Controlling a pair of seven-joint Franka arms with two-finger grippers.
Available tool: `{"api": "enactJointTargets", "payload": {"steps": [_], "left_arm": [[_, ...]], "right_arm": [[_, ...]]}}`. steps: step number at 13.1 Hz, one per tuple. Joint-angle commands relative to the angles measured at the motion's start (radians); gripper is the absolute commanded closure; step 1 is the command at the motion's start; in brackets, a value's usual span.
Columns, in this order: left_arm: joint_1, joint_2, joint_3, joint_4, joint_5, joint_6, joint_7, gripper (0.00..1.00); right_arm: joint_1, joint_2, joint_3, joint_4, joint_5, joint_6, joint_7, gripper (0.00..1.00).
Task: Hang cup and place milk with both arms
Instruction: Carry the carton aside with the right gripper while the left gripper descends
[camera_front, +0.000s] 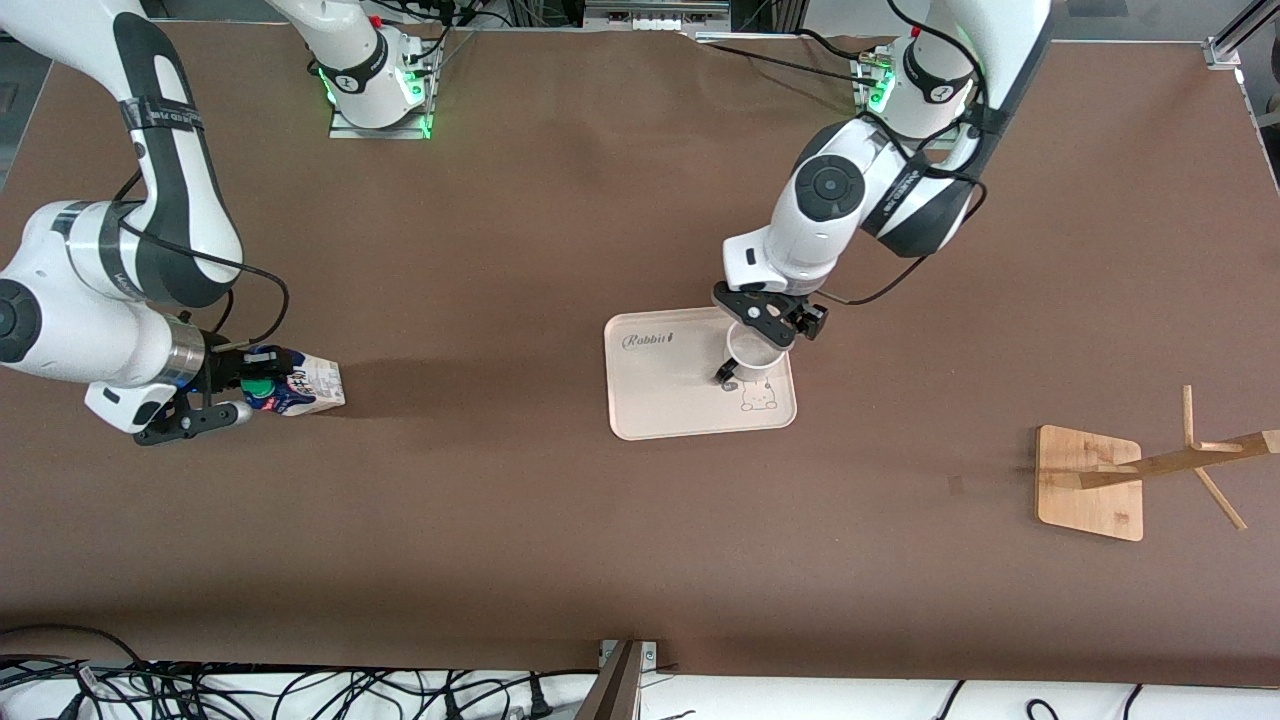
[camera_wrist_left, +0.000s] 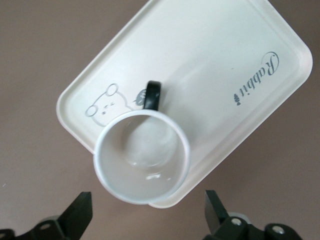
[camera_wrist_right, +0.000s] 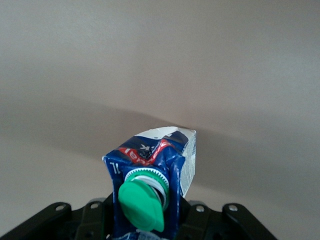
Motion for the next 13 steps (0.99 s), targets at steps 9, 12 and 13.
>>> {"api": "enactJointTargets", "payload": {"steps": [9,12,13], "left_arm": [[-0.028,0.094,0.004,0.012,0.104,0.084,-0.077,1.0],[0.013,0.018,0.007,0.044,0.089,-0.012,-0.169,1.0],[0.047,-0.013,0.004,0.081,0.075,-0.089,-0.199,1.0]], "right_arm": [[0.008,-0.067,-0.013,-0.106,0.064,0.047,0.092,0.62],[0.008,-0.064,-0.014,-0.104,0.063,0.051,0.094,0.12],[0.008,-0.064,-0.014,-0.101,0.063,0.051,0.094,0.0]]}}
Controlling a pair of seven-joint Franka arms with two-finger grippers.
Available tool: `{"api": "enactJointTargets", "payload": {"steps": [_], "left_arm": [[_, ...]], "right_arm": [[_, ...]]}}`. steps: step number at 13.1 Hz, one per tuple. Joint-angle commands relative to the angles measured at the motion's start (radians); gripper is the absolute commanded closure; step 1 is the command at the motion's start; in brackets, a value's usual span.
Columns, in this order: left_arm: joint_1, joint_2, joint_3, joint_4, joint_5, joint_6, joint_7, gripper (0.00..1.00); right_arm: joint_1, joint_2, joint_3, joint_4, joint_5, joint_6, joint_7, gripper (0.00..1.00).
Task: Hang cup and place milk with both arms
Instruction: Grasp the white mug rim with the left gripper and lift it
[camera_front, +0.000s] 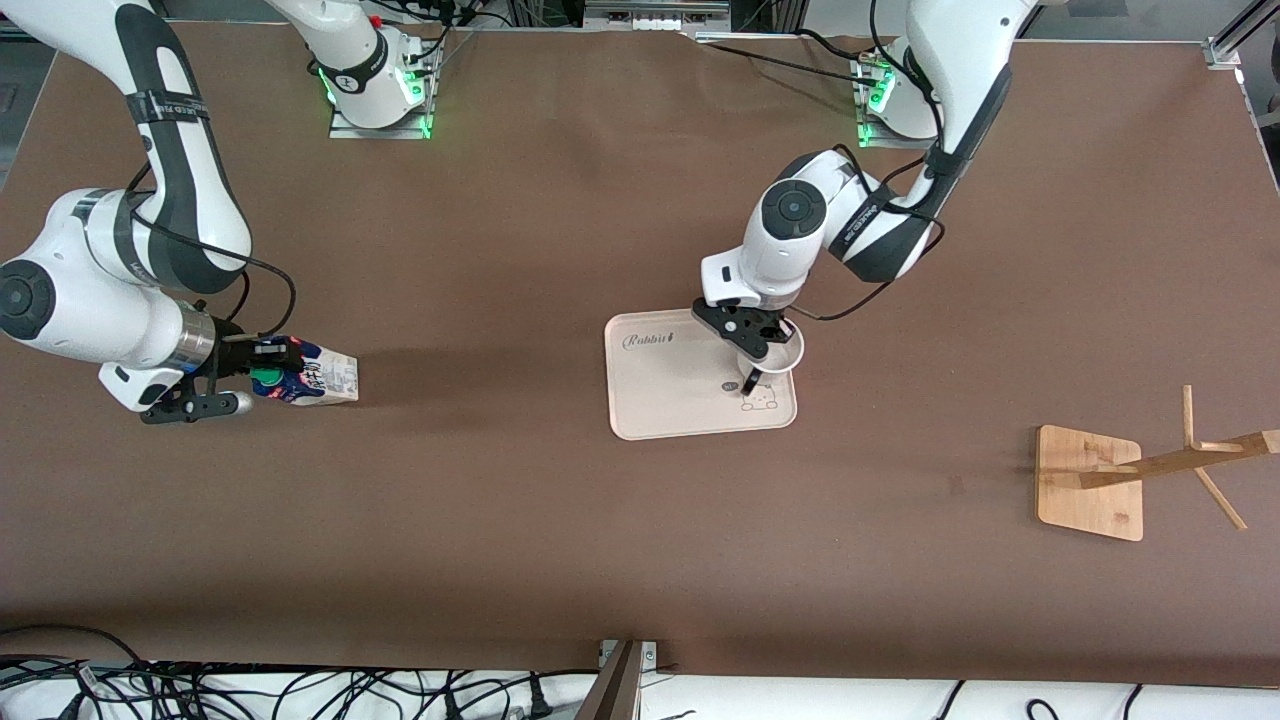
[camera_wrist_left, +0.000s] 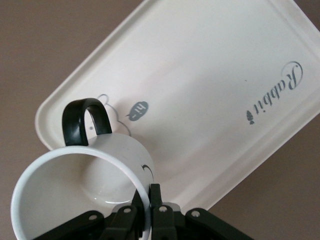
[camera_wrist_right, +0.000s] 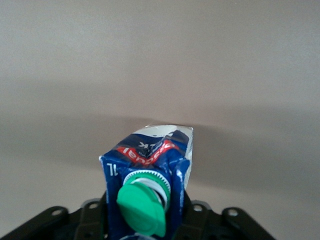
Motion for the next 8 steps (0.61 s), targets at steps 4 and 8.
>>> {"api": "enactJointTargets", "payload": {"steps": [4,8], "left_arm": [[0.201,-0.124,0.005,0.347,-0.112,-0.5,-0.091,1.0],[0.419,-0.114,0.005,0.55,-0.129,-0.652,-0.079,1.0]], "right_arm": [[0.008,-0.036,-0.001,0.005,0.011,-0.002,0.048,0.0],[0.013,-0.062,-0.001,0.106,-0.015,-0.127,0.056,0.0]]}}
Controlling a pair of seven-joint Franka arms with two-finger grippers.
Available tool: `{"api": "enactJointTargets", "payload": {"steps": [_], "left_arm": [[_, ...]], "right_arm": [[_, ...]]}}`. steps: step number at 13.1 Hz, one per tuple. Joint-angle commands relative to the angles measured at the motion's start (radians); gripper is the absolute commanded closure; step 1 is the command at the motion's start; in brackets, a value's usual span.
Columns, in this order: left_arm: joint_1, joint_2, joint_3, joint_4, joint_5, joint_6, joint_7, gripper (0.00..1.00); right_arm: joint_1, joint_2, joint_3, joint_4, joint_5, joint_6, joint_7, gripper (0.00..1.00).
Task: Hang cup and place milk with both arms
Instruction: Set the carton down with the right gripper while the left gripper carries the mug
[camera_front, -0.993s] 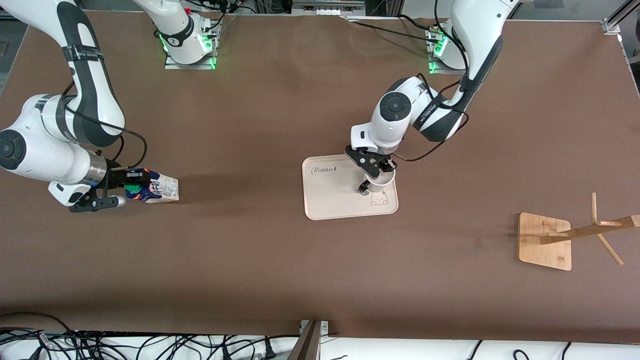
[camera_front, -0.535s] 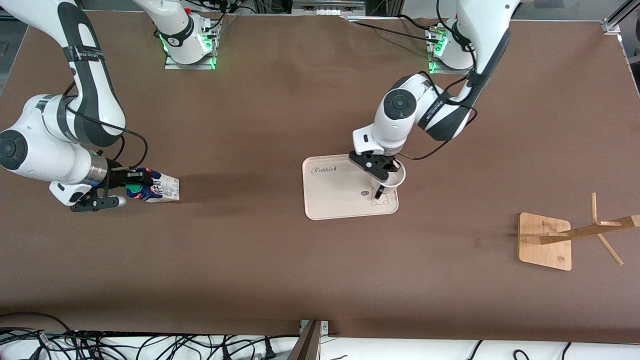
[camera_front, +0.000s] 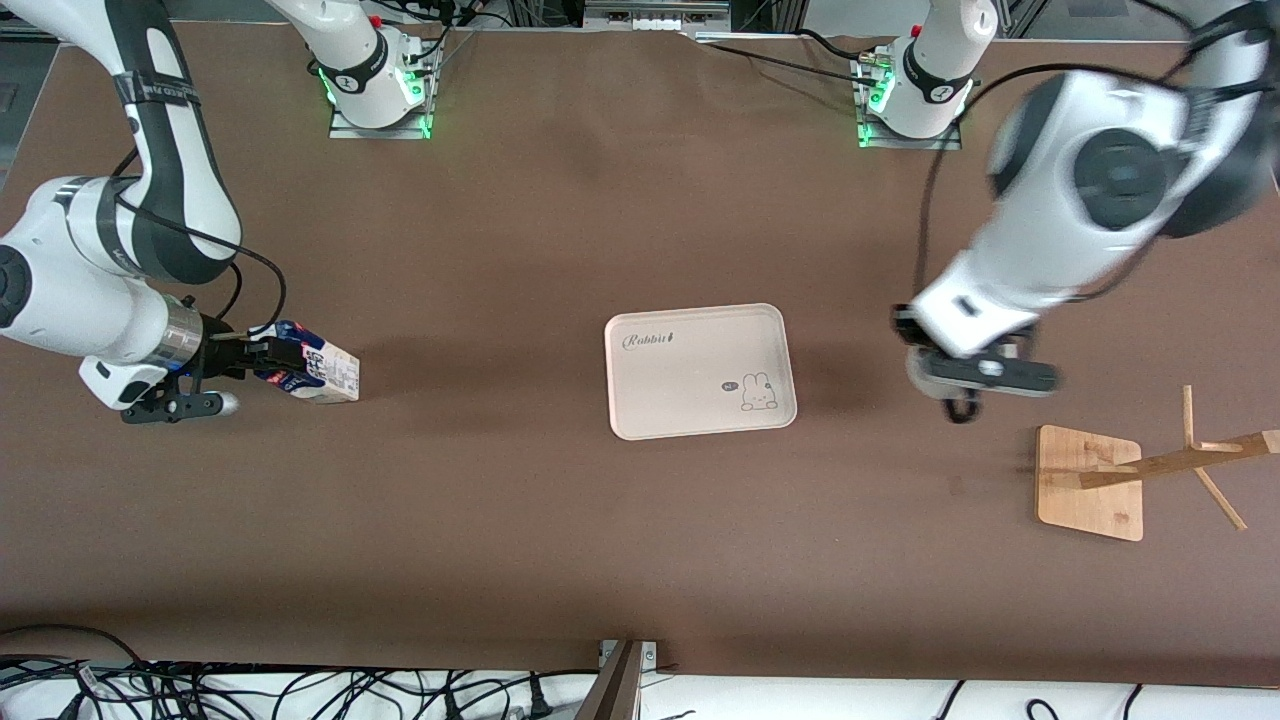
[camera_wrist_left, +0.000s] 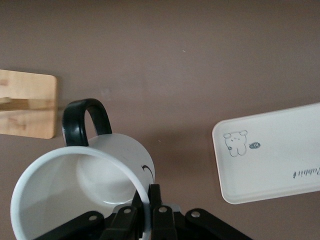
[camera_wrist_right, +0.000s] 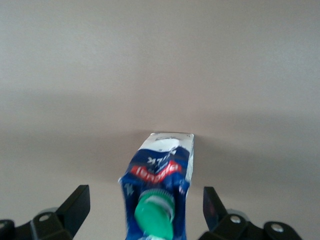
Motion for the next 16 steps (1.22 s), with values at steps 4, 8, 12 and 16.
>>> {"api": "enactJointTargets", "payload": {"steps": [4,8,12,16], "left_arm": [[0.176,0.052,-0.012,0.109,-0.029,-0.035,0.06,1.0],[0.239,0.09,-0.012,0.159,-0.029,-0.032,0.27,1.0],[0.288,0.115,-0.012,0.181,-0.028,-0.034,0.358,1.0],[0.333,0.121,-0.012,0.181,-0.028,-0.035,0.404,1.0]], "right_arm": [[0.021,-0.053,0.007,0.239,-0.11,-0.292,0.091,0.0],[0.03,-0.164,0.004,0.281,-0.124,-0.421,0.106,0.0],[0.032,-0.172,0.004,0.325,-0.123,-0.429,0.108,0.0],[0.032,-0.17,0.006,0.339,-0.121,-0.434,0.109,0.0]]}}
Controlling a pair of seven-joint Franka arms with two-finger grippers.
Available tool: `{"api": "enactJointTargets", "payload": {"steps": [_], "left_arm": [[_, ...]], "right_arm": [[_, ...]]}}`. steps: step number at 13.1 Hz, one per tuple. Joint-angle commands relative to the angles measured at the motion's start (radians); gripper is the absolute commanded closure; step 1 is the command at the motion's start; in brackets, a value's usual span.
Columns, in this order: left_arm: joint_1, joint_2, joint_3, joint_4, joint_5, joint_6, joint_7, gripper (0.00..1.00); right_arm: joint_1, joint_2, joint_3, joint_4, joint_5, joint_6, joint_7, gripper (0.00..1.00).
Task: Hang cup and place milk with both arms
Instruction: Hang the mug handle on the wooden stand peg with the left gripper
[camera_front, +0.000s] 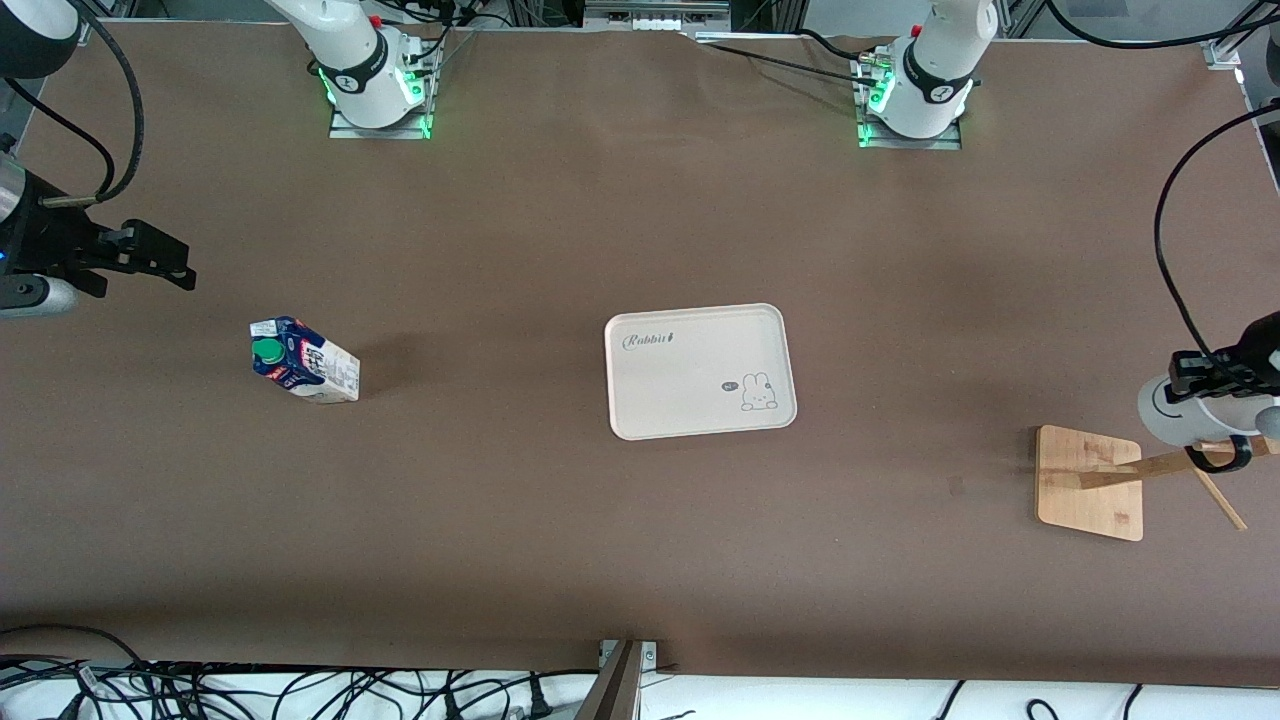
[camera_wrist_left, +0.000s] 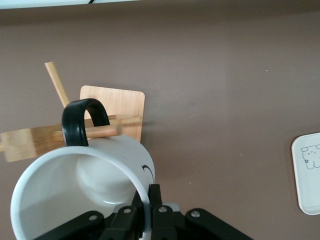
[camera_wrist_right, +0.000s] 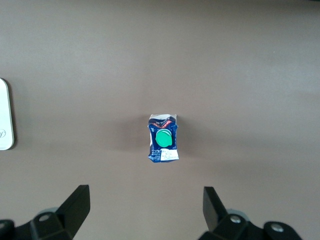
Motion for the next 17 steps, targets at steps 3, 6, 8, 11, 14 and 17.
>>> {"api": "enactJointTargets", "payload": {"steps": [3,6,8,11,14,17], "left_arm": [[0.02,0.019,-0.013,0.04,-0.01,-0.021,0.02,0.0],[0.014,0.011,-0.025,0.038,0.005,-0.042,0.017,0.0],[-0.053,0.002,-0.025,0.043,0.054,-0.137,-0.017,0.0],[-0.134,-0.027,-0.046,0.081,0.077,-0.223,-0.124,0.0],[-0.163,-0.029,-0.071,0.101,0.077,-0.268,-0.126,0.0],[-0.269,-0.108,-0.025,0.051,0.08,-0.26,-0.128,0.0]], "right_arm": [[0.002,0.006,0.001,0.021,-0.016,-0.015,0.015,0.0],[0.002,0.004,0.001,0.02,-0.017,-0.024,0.013,0.0],[0.002,0.004,0.001,0.02,-0.017,-0.027,0.015,0.0],[0.002,0.004,0.001,0.02,-0.017,-0.027,0.015,0.0],[0.002,0.006,0.001,0.02,-0.017,-0.027,0.017,0.0],[0.002,0.009,0.001,0.02,-0.017,-0.016,0.017,0.0]]}}
